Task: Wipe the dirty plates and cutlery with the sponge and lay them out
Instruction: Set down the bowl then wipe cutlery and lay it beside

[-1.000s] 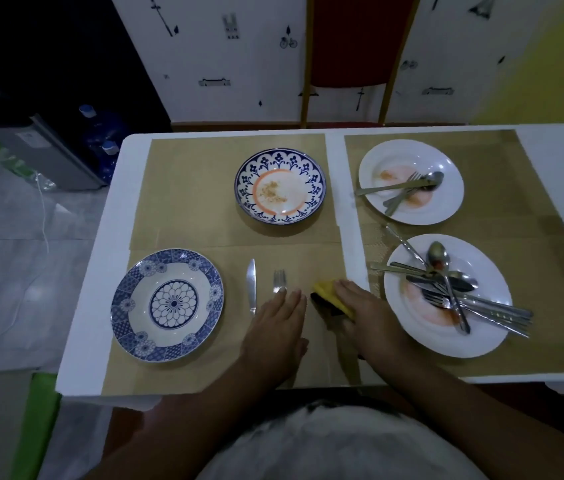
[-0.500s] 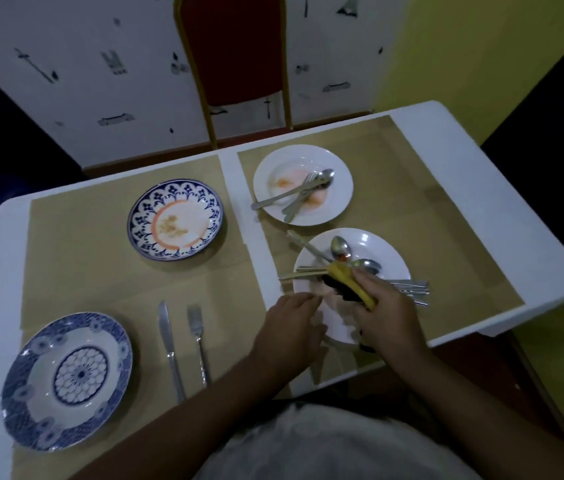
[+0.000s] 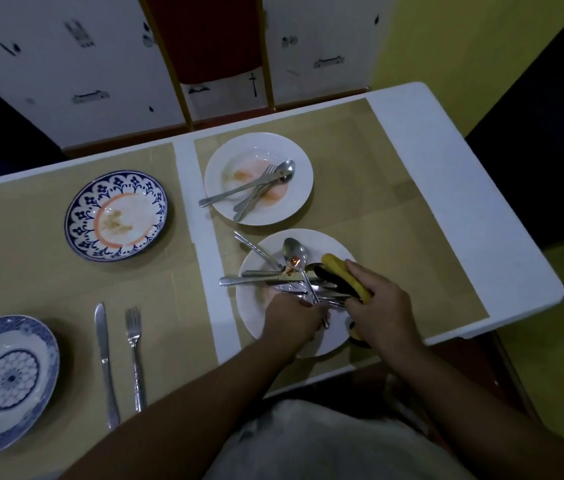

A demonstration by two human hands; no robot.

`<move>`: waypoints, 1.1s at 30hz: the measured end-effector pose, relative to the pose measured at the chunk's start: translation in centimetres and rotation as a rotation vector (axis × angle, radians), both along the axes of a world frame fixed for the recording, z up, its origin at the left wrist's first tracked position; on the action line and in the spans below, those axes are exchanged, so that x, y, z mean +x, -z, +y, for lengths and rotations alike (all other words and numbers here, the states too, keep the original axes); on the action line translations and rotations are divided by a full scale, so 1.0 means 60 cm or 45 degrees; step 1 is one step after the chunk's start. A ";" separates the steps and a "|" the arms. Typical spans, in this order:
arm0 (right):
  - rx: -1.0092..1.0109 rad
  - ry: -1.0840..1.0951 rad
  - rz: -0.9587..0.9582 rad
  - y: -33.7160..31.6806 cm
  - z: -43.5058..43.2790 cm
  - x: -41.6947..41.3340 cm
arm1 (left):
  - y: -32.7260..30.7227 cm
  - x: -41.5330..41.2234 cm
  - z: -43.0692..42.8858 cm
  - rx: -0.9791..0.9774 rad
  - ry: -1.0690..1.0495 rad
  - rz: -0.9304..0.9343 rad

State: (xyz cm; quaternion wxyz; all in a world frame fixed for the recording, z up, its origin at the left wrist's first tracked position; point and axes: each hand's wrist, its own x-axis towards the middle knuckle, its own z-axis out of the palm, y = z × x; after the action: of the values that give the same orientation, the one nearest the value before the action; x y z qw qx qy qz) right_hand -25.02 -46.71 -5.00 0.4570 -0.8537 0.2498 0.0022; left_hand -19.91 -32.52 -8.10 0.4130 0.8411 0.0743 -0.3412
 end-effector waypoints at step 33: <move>-0.517 -0.950 -0.216 0.062 0.052 0.041 | -0.055 -0.032 0.144 -0.632 -0.180 0.313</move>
State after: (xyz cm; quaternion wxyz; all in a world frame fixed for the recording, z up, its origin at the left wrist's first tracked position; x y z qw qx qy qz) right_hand -22.54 -43.56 -8.70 0.2666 -0.9552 -0.1190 0.0479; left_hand -21.83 -23.90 -4.80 0.6169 0.6594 0.0965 -0.4187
